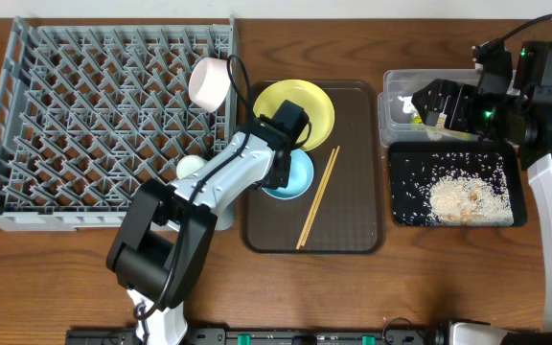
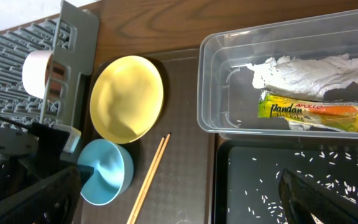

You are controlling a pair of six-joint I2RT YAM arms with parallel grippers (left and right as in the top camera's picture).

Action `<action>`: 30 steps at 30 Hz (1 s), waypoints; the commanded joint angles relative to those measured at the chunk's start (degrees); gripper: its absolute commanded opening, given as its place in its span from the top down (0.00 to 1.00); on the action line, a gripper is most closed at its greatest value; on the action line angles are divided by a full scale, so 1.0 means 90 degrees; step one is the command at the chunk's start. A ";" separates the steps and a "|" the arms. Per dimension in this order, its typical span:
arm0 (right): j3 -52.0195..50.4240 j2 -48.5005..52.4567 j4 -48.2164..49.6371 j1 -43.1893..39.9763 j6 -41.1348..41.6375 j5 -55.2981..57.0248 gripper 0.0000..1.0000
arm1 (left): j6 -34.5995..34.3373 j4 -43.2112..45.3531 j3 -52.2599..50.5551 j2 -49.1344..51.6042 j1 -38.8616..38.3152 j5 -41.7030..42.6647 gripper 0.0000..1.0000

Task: Sort waste into correct bins and load items into the dishwasher
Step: 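Carry the light-blue bowl to the dish rack and release it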

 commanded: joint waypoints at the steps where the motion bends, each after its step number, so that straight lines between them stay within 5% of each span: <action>1: 0.0017 -0.0007 -0.0007 0.0024 0.0039 -0.0012 0.01 | 0.0107 -0.0015 -0.0034 0.0073 -0.0002 0.0083 0.73; 10: 0.0017 -0.0007 -0.0007 0.0024 0.0039 -0.0012 0.01 | 0.0104 0.0151 -0.0034 0.0454 0.0005 0.0087 0.64; 15: 0.0017 -0.0007 -0.0007 0.0024 0.0039 -0.0012 0.01 | 0.0104 0.0155 -0.0034 0.0503 0.0005 0.0083 0.92; 25: 0.0017 -0.0007 -0.0007 0.0024 0.0039 -0.0012 0.01 | 0.0364 -0.0265 0.0267 -0.0053 0.0005 -0.0117 0.93; 30: 0.0017 -0.0007 -0.0007 0.0024 0.0039 -0.0012 0.01 | 0.0680 -0.0452 0.0469 -0.1166 0.0005 -0.1411 0.93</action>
